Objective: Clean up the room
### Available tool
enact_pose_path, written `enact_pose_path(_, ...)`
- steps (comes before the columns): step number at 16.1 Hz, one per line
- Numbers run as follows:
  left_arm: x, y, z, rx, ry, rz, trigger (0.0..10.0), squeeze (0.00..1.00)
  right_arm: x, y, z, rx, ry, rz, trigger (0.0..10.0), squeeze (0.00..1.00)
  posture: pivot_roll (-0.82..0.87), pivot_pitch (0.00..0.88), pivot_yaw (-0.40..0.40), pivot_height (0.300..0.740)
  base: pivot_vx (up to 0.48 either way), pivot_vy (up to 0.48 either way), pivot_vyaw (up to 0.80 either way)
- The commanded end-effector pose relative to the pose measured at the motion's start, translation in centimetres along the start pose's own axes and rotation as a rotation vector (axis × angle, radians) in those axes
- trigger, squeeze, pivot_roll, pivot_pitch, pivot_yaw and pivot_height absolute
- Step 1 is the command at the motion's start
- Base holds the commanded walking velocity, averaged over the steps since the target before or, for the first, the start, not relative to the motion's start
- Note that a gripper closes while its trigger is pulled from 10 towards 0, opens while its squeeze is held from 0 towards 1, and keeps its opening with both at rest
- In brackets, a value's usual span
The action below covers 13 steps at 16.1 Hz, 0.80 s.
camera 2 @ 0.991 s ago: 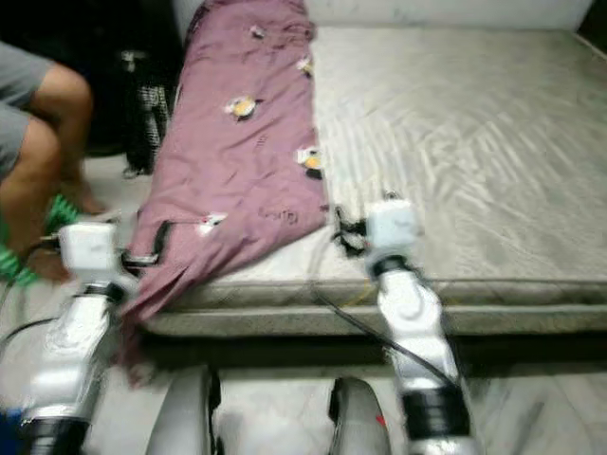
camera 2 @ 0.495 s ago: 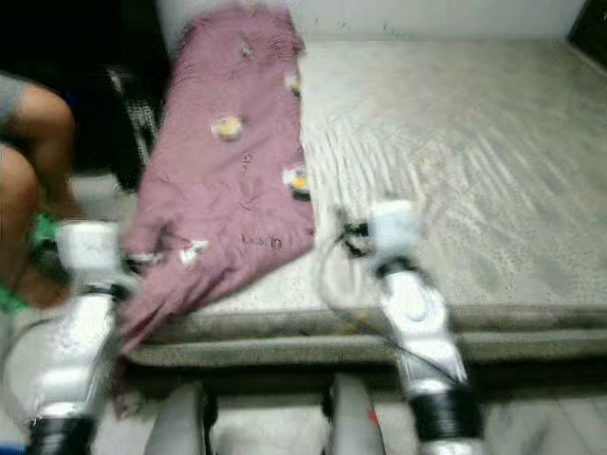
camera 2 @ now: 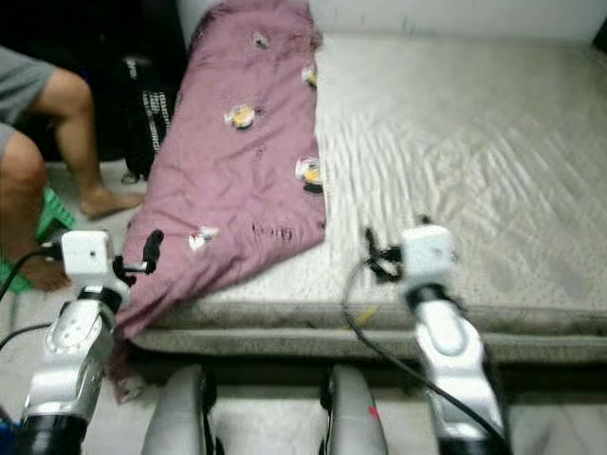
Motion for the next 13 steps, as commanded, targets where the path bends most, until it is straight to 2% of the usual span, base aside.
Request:
enact_pose_path(1, -0.4, 0.4, -0.2, 0.013, 0.018, -0.004, 10.0, 0.00, 0.0, -0.7, 0.9, -0.010, 0.017, 0.017, 10.0, 0.00, -0.14, 0.116, -0.007, 0.533, 0.000, 0.000, 0.00)
enact_pose_path(3, -0.5, 0.7, -0.5, 0.044, 0.023, 0.011, 10.0, 0.00, 0.2, -1.4, 1.6, -0.025, 0.029, 0.032, 10.0, 0.00, -0.15, 0.135, -0.024, 0.523, 0.000, 0.000, 0.00)
enact_pose_path(7, -0.3, 1.1, -1.9, 0.099, 0.025, 0.037, 10.0, 0.00, 0.1, -3.0, 3.6, -0.056, 0.085, 0.083, 10.0, 0.00, -0.20, 0.184, -0.032, 0.523, 0.000, 0.000, 0.00)
enact_pose_path(9, -0.2, 1.7, -2.8, 0.147, 0.029, 0.085, 10.0, 0.00, 0.1, -3.5, 5.1, -0.068, 0.117, 0.106, 10.0, 0.00, -0.24, 0.198, -0.037, 0.523, 0.000, 0.000, 0.00)
enact_pose_path(13, -0.3, 2.6, -3.1, 0.219, 0.015, 0.125, 10.0, 0.00, 0.3, -4.5, 5.8, -0.080, 0.142, 0.127, 10.0, 0.00, -0.25, 0.200, -0.055, 0.523, 0.000, 0.000, 0.00)
Point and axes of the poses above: a point about 5 cm out from each wrist's last joint towards the gripper, its own z axis pointing back from the gripper into the wrist, its own x axis along the axis of the wrist's last joint, y = z × x, the point moved 2 cm from there along -z, pointing out of the wrist towards the gripper, and after that the axes turned 8 degrees about -z, right-handed, at the moved point
